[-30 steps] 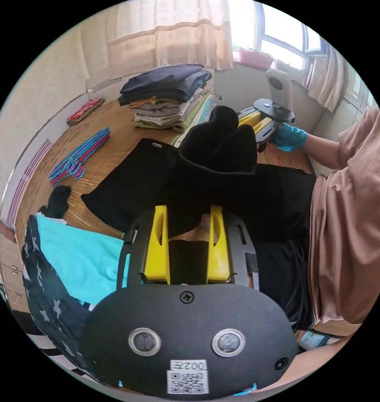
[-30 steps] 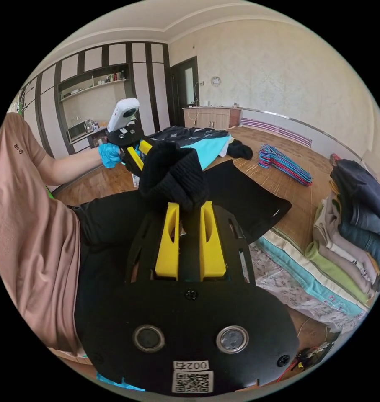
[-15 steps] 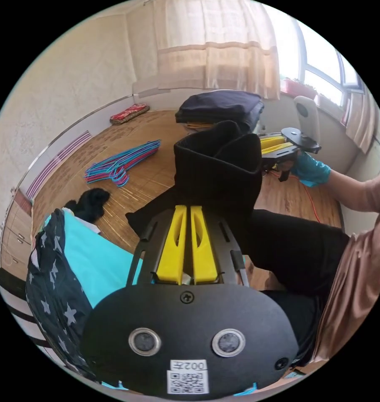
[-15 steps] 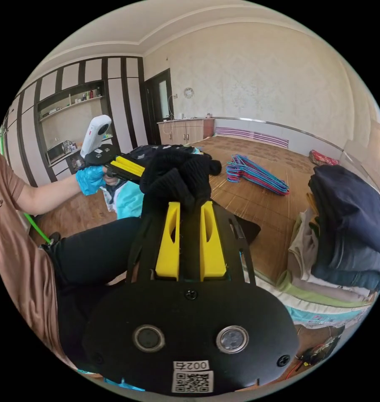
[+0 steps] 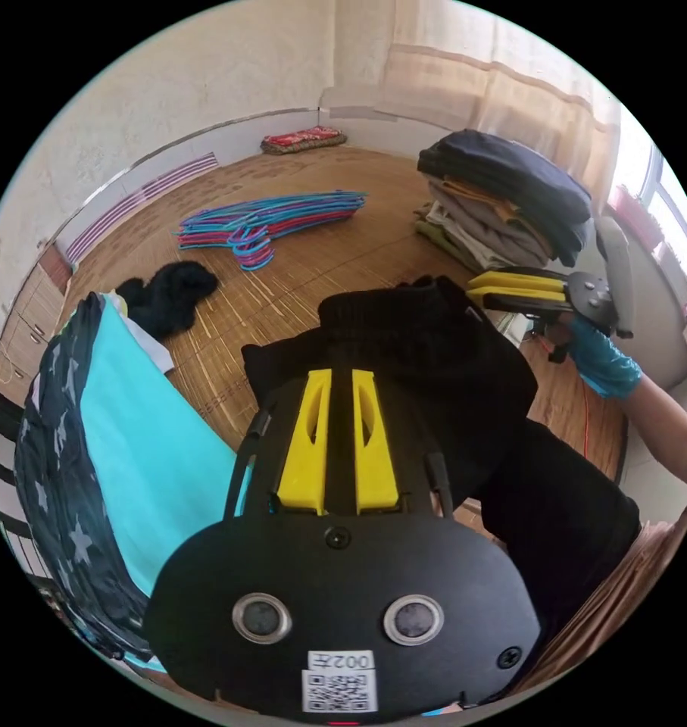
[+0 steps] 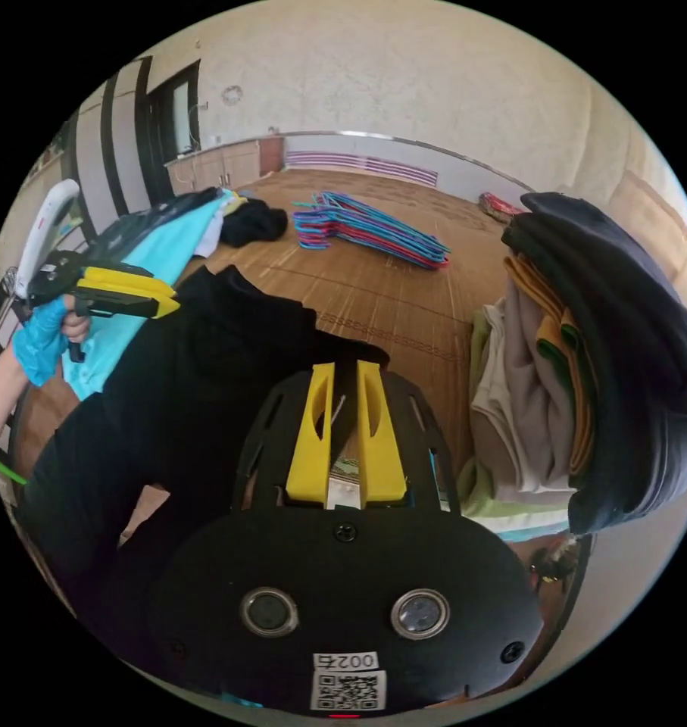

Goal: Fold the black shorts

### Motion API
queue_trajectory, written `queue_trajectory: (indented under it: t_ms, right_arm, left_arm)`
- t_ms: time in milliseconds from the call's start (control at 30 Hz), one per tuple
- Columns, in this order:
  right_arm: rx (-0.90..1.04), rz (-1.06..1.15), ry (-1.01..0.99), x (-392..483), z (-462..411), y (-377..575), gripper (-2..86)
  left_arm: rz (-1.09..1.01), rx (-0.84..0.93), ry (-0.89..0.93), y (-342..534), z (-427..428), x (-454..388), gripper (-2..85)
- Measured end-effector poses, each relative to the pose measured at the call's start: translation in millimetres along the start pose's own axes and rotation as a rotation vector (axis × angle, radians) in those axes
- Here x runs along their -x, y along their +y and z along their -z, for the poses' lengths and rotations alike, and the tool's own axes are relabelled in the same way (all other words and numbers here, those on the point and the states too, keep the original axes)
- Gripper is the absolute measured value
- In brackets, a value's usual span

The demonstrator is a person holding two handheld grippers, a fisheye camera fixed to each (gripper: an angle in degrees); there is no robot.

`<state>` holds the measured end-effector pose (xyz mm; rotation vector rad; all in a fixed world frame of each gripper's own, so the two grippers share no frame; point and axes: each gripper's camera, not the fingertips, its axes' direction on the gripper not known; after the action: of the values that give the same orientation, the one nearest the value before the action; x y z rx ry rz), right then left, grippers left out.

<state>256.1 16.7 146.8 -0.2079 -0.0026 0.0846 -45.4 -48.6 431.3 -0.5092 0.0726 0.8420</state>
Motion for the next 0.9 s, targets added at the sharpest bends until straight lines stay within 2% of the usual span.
queue_trajectory:
  t_ms: [100, 233, 533, 667, 900]
  right_arm:
    - [-0.048, 0.011, -0.126, -1, -2, -2, 9.0]
    - [0.040, -0.005, -0.190, 2, -36, -8, 12.5]
    - [0.013, -0.045, 0.024, 6, -71, -15, 6.4]
    - [0.043, -0.074, 0.019, -2, -86, -15, 6.4]
    - [0.016, -0.052, -0.064, -14, -80, -6, 7.1]
  left_arm:
    - [-0.001, -0.008, 0.005, -4, -6, 3, 3.7]
    - [0.007, 0.025, 0.051, -12, -36, 2, 5.5]
    - [0.008, 0.007, -0.067, -32, -65, -14, 1.2]
    - [0.024, 0.076, -0.080, -39, -92, -16, 2.6]
    - [0.012, 0.045, -0.008, -31, -89, -13, 3.9]
